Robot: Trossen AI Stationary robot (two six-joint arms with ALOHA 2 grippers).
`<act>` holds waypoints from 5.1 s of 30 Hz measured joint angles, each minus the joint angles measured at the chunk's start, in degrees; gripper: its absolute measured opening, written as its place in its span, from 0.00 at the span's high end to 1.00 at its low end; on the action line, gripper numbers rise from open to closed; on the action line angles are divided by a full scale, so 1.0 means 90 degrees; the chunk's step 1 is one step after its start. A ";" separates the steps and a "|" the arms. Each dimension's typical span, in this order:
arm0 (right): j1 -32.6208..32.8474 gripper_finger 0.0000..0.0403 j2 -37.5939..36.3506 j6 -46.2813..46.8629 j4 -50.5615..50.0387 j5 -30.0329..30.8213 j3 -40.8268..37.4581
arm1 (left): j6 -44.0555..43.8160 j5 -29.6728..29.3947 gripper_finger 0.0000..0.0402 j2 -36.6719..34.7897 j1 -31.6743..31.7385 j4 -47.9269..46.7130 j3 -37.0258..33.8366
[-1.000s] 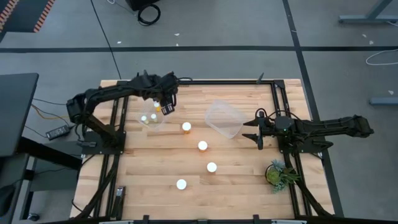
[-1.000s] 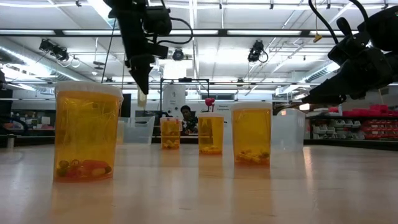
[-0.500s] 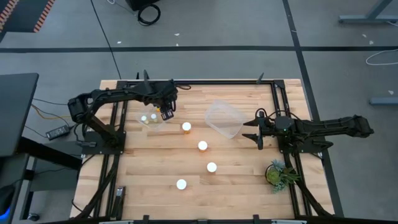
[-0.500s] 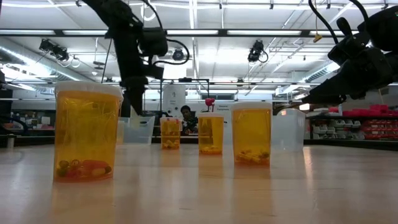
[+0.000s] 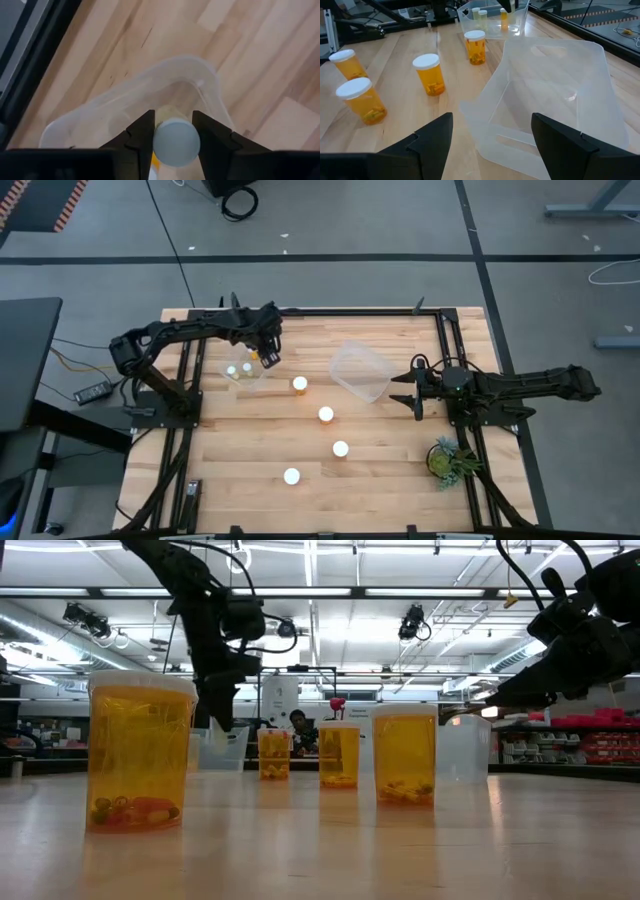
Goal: Pick and place medicine bottles into bin by pill shape (circle, oval)
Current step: Put the small yellow pill bottle into the left transparent bin, then put the big orange pill bottle into the right transparent bin
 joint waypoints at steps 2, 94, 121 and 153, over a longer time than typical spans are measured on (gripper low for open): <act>0.0000 0.32 0.0000 0.0000 0.0002 0.0000 0.0000 | -0.0143 0.0003 0.66 -0.0005 -0.0001 0.0082 -0.0082; -0.0002 0.32 0.0097 0.1255 0.1634 0.0015 0.0000 | 0.1655 0.1103 0.82 -0.5475 -0.3012 0.4744 -0.3759; 0.0023 0.32 0.3870 0.2419 0.3315 -0.0002 0.1621 | 0.1079 0.1035 0.83 -0.9017 -0.3014 0.3761 -0.4874; 0.1349 0.22 0.8776 0.0401 -0.1033 0.0787 0.6884 | 0.0533 0.1033 0.83 -0.9112 -0.3016 0.3408 -0.4874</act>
